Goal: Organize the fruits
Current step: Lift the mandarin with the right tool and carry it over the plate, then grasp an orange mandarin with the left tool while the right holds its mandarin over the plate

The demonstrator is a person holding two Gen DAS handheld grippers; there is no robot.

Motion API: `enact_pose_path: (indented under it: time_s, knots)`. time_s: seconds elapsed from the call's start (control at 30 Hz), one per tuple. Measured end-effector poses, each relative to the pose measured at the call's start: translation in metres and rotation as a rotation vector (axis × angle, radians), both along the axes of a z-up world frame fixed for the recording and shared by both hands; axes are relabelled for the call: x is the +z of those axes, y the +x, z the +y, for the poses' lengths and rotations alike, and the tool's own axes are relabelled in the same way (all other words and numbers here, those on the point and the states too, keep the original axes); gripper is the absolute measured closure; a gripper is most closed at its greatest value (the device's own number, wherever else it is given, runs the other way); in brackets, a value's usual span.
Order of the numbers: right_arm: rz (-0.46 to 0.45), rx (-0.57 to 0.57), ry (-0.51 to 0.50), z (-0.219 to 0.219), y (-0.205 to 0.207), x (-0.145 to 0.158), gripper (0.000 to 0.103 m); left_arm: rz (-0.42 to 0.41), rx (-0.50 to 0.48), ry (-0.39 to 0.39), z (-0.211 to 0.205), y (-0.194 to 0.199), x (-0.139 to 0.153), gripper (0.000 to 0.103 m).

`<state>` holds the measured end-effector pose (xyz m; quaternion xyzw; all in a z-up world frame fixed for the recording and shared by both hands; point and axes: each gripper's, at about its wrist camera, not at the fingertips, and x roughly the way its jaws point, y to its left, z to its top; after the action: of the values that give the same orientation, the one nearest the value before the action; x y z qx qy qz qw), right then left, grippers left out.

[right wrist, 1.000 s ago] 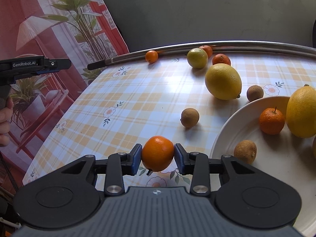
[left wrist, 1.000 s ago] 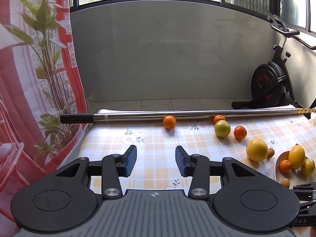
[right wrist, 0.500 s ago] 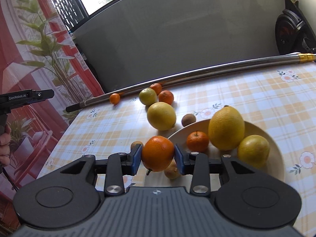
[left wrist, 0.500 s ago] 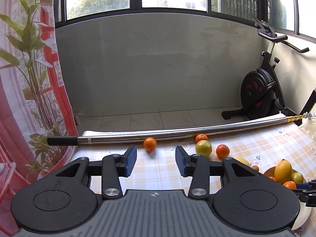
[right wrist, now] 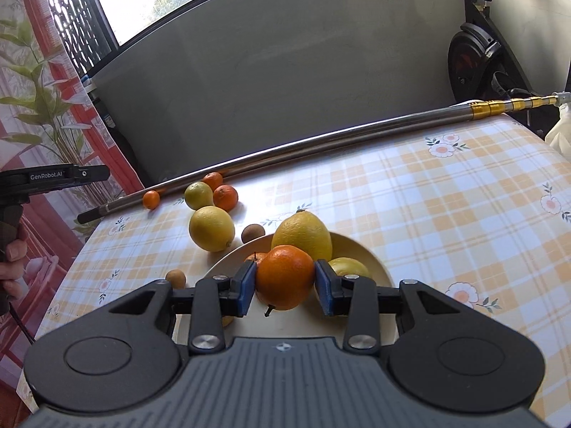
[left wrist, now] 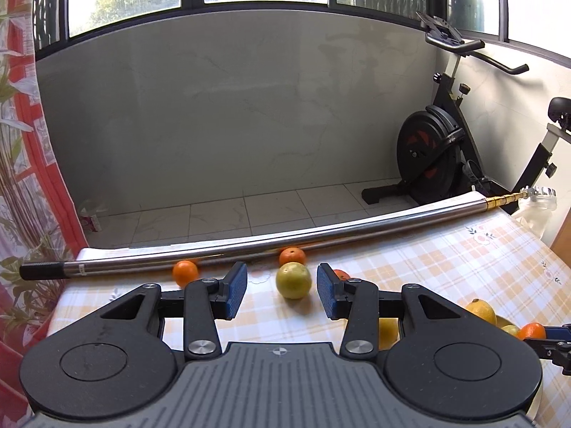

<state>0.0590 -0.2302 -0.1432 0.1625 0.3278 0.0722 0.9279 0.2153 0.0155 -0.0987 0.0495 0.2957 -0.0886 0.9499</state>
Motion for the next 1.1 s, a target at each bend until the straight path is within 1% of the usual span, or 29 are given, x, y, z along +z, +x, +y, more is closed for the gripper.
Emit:
enact_pose_path:
  time_s: [0.27,0.4,0.5,0.63,0.7,0.77,0.87,1.0,1.1]
  knots:
    - [-0.012,-0.025,0.025,-0.020,0.000,0.000,0.064,0.135,0.028,-0.087,-0.023,0.053,-0.030,0.058]
    - [-0.006,-0.026,0.037,-0.028,0.001,-0.003,0.064,0.229,0.026,-0.132,-0.034,0.084,-0.053,0.058]
    - [-0.002,-0.035,0.044,-0.032,0.001,-0.005,0.064,0.258,0.044,-0.146,-0.040,0.102,-0.068,0.058]
    - [0.005,-0.046,0.057,-0.036,0.001,-0.008,0.064,0.311,0.079,-0.142,-0.050,0.126,-0.087,0.058]
    - [0.008,-0.048,0.063,-0.037,0.000,-0.009,0.064,0.341,0.100,-0.159,-0.051,0.137,-0.095,0.058]
    - [0.007,-0.045,0.067,-0.038,0.000,-0.010,0.064,0.357,0.111,-0.170,-0.053,0.146,-0.102,0.058]
    - [0.013,-0.042,0.083,-0.038,0.001,-0.011,0.064,0.359,0.109,-0.186,-0.054,0.149,-0.105,0.058]
    - [0.021,-0.042,0.090,-0.039,0.003,-0.013,0.064,0.374,0.116,-0.171,-0.059,0.155,-0.110,0.058]
    - [0.023,-0.047,0.099,-0.040,0.002,-0.014,0.064,0.374,0.115,-0.139,-0.065,0.156,-0.115,0.058]
